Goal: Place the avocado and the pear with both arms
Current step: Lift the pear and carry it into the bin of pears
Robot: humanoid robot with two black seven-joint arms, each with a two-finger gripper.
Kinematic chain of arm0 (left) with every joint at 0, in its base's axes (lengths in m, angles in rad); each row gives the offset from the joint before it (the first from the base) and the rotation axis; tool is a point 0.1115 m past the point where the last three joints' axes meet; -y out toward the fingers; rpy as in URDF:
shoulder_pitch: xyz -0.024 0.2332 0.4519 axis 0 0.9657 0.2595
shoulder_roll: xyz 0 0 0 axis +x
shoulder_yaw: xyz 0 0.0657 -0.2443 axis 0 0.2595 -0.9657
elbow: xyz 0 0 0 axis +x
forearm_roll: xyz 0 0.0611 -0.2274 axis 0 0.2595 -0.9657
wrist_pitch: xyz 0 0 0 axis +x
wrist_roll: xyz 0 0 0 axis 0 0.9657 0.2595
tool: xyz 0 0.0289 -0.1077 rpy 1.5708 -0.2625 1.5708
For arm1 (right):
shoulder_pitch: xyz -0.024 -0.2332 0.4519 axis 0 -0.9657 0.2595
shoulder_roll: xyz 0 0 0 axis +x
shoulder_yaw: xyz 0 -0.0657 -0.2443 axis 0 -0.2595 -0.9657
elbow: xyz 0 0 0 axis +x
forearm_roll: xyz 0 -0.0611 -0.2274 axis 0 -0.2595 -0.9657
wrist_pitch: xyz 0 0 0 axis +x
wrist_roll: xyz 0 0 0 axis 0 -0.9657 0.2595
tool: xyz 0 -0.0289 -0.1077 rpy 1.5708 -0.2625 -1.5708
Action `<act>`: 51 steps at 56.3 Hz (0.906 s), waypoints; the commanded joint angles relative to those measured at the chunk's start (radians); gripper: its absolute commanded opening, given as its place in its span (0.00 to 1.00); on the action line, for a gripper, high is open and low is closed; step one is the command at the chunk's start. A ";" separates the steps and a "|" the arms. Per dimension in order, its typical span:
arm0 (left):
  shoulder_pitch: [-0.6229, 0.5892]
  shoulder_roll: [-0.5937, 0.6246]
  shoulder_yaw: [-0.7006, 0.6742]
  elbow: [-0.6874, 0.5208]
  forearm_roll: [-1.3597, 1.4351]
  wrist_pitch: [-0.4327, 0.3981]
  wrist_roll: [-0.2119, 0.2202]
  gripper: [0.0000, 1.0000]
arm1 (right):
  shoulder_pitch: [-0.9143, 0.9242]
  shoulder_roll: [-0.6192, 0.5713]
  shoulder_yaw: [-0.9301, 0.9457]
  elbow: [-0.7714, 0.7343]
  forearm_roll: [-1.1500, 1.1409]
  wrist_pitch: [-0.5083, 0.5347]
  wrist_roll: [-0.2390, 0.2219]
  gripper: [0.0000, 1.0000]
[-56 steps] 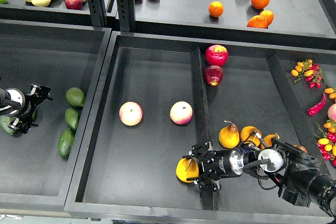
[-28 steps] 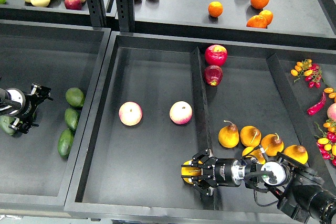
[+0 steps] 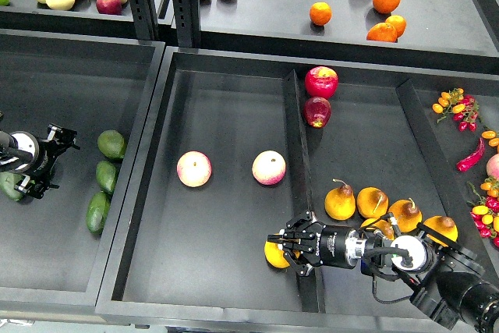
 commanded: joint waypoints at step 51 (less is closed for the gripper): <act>0.001 0.009 0.001 0.010 0.000 0.000 0.000 0.99 | -0.046 -0.384 0.205 0.378 0.173 0.000 0.000 0.03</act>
